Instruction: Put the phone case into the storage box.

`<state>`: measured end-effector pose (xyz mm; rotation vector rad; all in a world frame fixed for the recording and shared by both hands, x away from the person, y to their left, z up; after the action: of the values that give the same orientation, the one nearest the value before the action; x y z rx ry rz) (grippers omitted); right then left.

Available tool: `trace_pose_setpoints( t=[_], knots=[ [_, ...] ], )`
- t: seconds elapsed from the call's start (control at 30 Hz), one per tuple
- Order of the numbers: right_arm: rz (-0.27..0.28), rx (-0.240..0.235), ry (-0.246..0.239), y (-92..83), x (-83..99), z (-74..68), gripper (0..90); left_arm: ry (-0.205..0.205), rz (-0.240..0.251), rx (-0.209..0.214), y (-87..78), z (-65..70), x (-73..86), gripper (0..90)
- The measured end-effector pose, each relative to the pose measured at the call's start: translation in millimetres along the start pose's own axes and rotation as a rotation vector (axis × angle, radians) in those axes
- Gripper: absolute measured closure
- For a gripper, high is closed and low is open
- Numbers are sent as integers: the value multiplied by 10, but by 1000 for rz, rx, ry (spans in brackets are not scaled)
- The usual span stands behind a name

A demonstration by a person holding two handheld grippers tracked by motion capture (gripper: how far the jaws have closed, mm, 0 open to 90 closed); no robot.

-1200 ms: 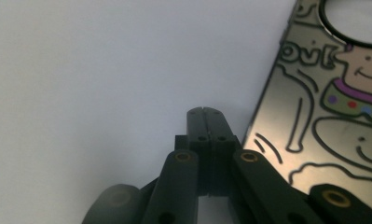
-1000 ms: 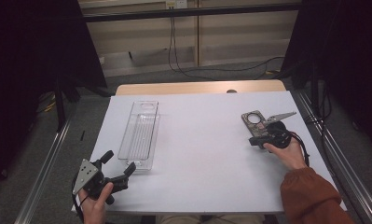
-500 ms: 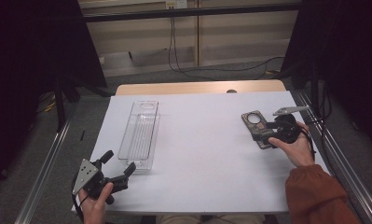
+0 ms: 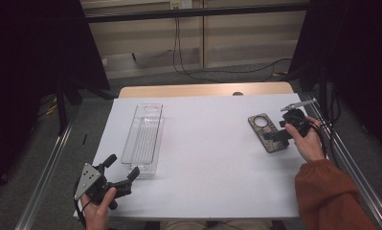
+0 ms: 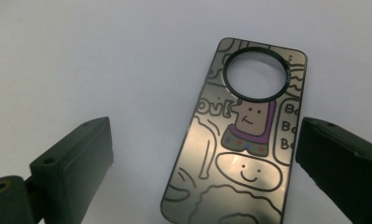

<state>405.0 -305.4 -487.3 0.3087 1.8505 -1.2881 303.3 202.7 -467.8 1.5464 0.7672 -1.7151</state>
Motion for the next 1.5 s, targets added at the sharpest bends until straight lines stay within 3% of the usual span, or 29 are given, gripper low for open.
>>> trace_pose_setpoints(
  t=[0.07,0.3,0.47,0.6,0.63,0.77,0.83,0.9,1.2,1.33,1.37,1.43,1.5],
  knots=[
    [-25,17,26,9,-4,47,37,1,-3,-4,1,-3,3,21],
    [-113,19,31,131,-4,164,50,3,-4,-6,0,-5,3,22],
    [-182,50,33,229,-4,237,52,1,-6,-1,-1,-3,7,21],
    [-226,72,15,315,22,263,63,-4,-1,-5,-2,-5,5,21],
    [-262,84,15,326,34,268,59,-8,-1,3,0,1,6,21],
    [-288,98,17,404,25,259,66,-4,-2,-9,-2,-7,6,21],
    [-301,95,12,446,38,252,46,-11,-1,4,1,1,7,21],
    [-338,102,17,475,82,250,69,-5,0,-5,-3,-6,5,21],
    [-368,130,-15,591,132,231,32,-7,-1,0,-2,-4,8,22],
    [-401,142,6,616,179,251,28,-8,-1,4,-3,-1,8,22],
    [-388,126,14,638,185,231,13,-9,-1,-3,-3,-7,8,21],
    [-410,140,-3,626,188,238,9,-7,-2,-2,-2,-9,10,21],
    [-393,139,7,655,190,231,0,-8,-1,2,-1,-1,9,22]
  ],
)
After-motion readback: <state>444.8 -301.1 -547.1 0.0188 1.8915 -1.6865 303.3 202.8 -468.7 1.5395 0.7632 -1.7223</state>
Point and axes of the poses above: each handheld gripper's, and its own axes: y roughly forward along the jaws, x roughly out of its underside, z roughly to its right, the point moved 8 cm from there along y, roughly forward along the jaws, and after that the axes turned 8 degrees about z, right-handed, at the moved point
